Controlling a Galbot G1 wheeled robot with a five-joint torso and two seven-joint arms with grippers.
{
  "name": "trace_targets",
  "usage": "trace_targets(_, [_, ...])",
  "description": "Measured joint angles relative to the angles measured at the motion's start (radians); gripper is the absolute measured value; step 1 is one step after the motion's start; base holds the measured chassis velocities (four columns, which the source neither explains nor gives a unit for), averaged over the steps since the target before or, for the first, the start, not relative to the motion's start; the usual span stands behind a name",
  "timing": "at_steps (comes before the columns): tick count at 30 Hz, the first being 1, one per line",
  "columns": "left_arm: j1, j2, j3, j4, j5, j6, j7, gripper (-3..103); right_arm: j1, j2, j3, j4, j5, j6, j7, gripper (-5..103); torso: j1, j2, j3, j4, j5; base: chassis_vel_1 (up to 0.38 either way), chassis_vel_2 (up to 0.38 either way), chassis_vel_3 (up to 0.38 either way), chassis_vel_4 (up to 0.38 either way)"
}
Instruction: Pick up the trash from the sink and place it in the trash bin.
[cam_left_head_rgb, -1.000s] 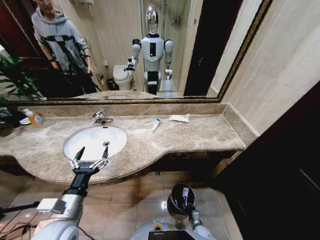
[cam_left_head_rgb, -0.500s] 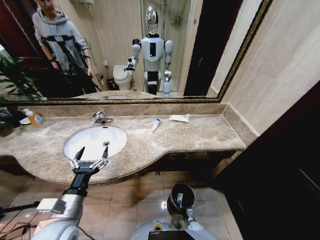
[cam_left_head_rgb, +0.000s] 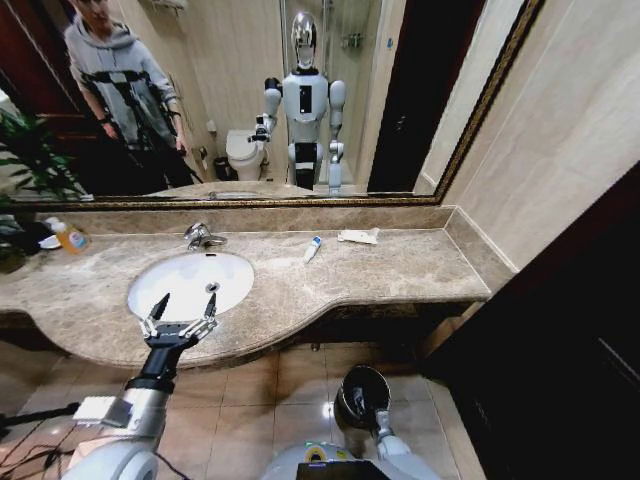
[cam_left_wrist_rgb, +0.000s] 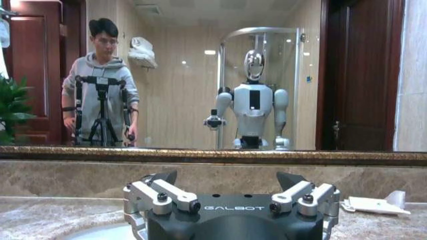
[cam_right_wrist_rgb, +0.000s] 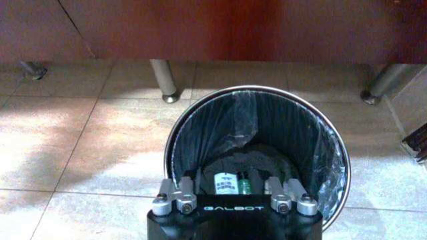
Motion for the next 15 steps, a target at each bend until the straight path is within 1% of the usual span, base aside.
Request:
trace_targets(3, [0.0, 0.0, 0.0, 0.0, 0.0, 0.0, 0.0, 100, -0.016, 0.001, -0.002, 0.024, 0.012, 0.001, 0.002, 68, 0.0, 0.0, 0.0, 0.0001, 0.0, 0.0, 0.0, 0.0, 0.0])
trace_targets(5, [0.0, 0.0, 0.0, 0.0, 0.0, 0.0, 0.0, 100, -0.028, 0.001, -0.003, 0.046, 0.022, 0.001, 0.002, 68, 0.0, 0.0, 0.0, 0.0, 0.0001, 0.0, 0.0, 0.0, 0.0])
trace_targets(6, [0.0, 0.0, 0.0, 0.0, 0.0, 0.0, 0.0, 100, -0.048, -0.002, -0.004, 0.086, 0.036, 0.001, 0.002, 73, 0.0, 0.0, 0.0, 0.0, 0.0003, 0.0, 0.0, 0.0, 0.0])
trace_targets(7, [0.0, 0.0, 0.0, 0.0, 0.0, 0.0, 0.0, 100, -0.048, -0.002, -0.004, 0.086, 0.036, 0.001, 0.002, 73, 0.0, 0.0, 0.0, 0.0, 0.0003, 0.0, 0.0, 0.0, 0.0])
trace_targets(8, [0.0, 0.0, 0.0, 0.0, 0.0, 0.0, 0.0, 100, -0.091, -0.009, -0.011, 0.175, 0.066, -0.005, 0.016, 84, 0.0, 0.0, 0.0, 0.0001, 0.0001, 0.0, 0.0, 0.0, 0.0])
trace_targets(9, [0.0, 0.0, 0.0, 0.0, 0.0, 0.0, 0.0, 100, -0.124, -0.013, -0.012, 0.235, 0.064, 0.003, 0.033, 84, 0.0, 0.0, 0.0, 0.0001, -0.0002, 0.0, 0.0, 0.0, 0.0])
trace_targets(10, [0.0, 0.0, 0.0, 0.0, 0.0, 0.0, 0.0, 100, -0.154, -0.016, -0.011, 0.276, 0.019, 0.051, 0.059, 89, 0.0, 0.0, 0.0, 0.0, 0.0001, 0.0, 0.0, 0.0, 0.0])
trace_targets(11, [0.0, 0.0, 0.0, 0.0, 0.0, 0.0, 0.0, 100, -0.154, -0.016, -0.011, 0.276, 0.019, 0.051, 0.059, 89, 0.0, 0.0, 0.0, 0.0, 0.0001, 0.0, 0.0, 0.0, 0.0])
trace_targets(12, [0.0, 0.0, 0.0, 0.0, 0.0, 0.0, 0.0, 100, -0.176, -0.019, -0.005, 0.299, -0.048, 0.11, 0.096, 94, 0.0, 0.0, 0.0, -0.0001, 0.0005, 0.0, 0.0, 0.0, 0.0])
trace_targets(13, [0.0, 0.0, 0.0, 0.0, 0.0, 0.0, 0.0, 100, -0.208, -0.025, 0.01, 0.332, -0.142, 0.187, 0.165, 97, 0.0, 0.0, 0.0, 0.0, 0.0, 0.0, 0.0, 0.0, 0.0])
trace_targets(14, [0.0, 0.0, 0.0, 0.0, 0.0, 0.0, 0.0, 100, -0.208, -0.025, 0.01, 0.332, -0.142, 0.187, 0.165, 97, 0.0, 0.0, 0.0, 0.0, 0.0, 0.0, 0.0, 0.0, 0.0])
trace_targets(15, [0.0, 0.0, 0.0, 0.0, 0.0, 0.0, 0.0, 100, -0.227, -0.027, 0.016, 0.353, -0.172, 0.216, 0.198, 99, 0.0, 0.0, 0.0, 0.0001, -0.0001, 0.0, 0.0, 0.0, 0.0])
